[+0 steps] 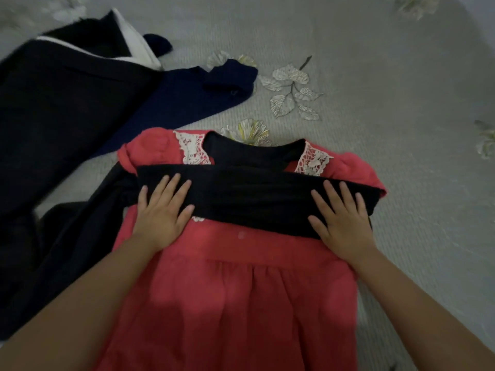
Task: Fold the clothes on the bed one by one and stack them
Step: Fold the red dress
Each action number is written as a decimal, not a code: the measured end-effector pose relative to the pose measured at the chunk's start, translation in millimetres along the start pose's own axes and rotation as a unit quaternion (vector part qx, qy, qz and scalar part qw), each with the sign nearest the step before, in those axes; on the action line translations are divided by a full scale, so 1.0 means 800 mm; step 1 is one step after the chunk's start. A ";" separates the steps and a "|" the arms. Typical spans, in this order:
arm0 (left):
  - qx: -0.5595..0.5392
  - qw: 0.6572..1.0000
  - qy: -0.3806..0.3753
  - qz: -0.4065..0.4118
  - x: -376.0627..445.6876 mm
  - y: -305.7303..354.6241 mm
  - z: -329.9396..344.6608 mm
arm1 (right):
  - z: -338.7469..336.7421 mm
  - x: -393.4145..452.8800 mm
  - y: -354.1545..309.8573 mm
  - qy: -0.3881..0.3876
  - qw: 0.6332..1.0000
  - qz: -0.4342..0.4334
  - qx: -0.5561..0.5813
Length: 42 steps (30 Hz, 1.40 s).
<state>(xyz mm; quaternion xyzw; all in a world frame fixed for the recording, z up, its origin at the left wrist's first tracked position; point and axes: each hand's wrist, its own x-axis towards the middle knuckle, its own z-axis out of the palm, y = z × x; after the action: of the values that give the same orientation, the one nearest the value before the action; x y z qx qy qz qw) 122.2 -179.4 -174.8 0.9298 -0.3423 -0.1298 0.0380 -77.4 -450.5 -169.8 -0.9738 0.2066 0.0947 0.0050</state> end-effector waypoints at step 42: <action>-0.657 0.753 -0.002 0.000 -0.051 0.166 -0.163 | -0.103 -0.109 -0.048 0.188 0.885 0.149 0.399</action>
<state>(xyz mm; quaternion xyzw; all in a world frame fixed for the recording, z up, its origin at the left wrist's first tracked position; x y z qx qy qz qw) 44.4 -256.7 -19.5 0.6753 -0.1727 -0.3248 0.6392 -125.2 -383.9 -73.9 -0.8467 0.3668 -0.1814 0.3401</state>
